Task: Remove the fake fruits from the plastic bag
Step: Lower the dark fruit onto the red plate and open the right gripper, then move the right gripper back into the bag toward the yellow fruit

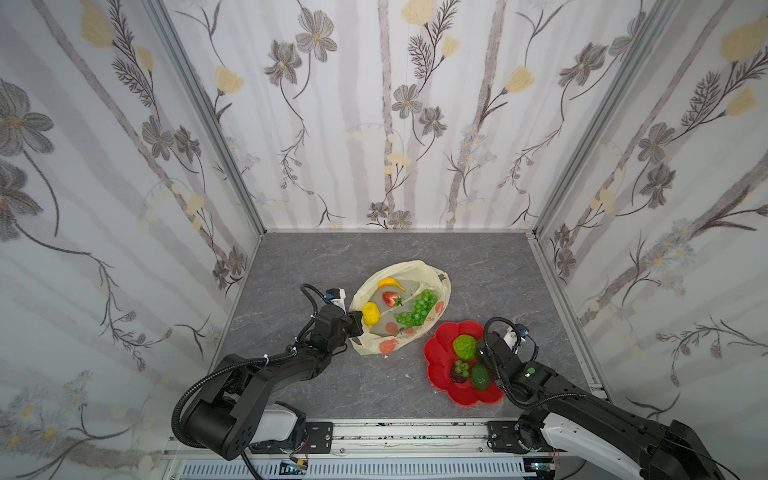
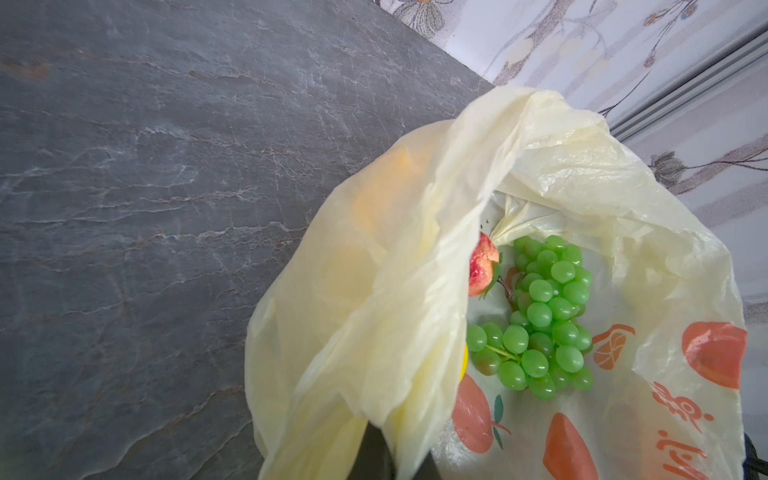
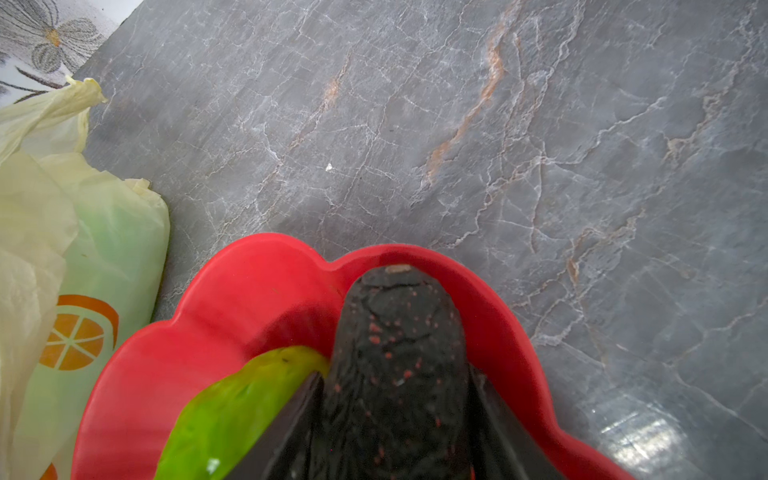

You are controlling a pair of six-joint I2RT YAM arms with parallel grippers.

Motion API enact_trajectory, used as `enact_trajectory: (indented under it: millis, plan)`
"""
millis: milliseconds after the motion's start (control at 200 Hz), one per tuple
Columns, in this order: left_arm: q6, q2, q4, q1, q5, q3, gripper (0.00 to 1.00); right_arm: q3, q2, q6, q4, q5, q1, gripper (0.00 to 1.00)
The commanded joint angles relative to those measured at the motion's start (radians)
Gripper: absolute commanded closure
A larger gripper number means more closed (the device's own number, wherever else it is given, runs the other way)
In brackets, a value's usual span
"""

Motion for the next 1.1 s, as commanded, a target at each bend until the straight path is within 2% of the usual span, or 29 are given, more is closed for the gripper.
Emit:
enact_trajectory:
  millis: [0, 295, 590, 794, 909, 1094]
  plan:
    - [-0.002, -0.002, 0.007, 0.001, -0.002, -0.003, 1.00, -0.005, -0.003, 0.032, 0.031, 0.010, -0.003, 0.43]
    - [-0.002, -0.002, 0.005, 0.003, 0.000, -0.003, 1.00, -0.003, -0.035, 0.033, 0.020, 0.008, -0.006, 0.36]
    - [-0.003, -0.009, 0.006, 0.002, -0.006, -0.008, 1.00, 0.048, -0.150, 0.018, -0.075, 0.029, -0.007, 0.34]
    - [-0.008, -0.020, 0.006, 0.006, -0.016, -0.013, 1.00, 0.163, -0.256, -0.128, -0.050, -0.003, -0.005, 0.33]
    - [-0.011, -0.034, 0.006, 0.008, -0.032, -0.021, 1.00, 0.228, -0.214, -0.210, 0.009, -0.072, -0.005, 0.34]
    - [-0.026, -0.034, 0.006, 0.008, -0.053, -0.027, 1.00, 0.323, -0.053, -0.304, 0.135, -0.204, 0.028, 0.35]
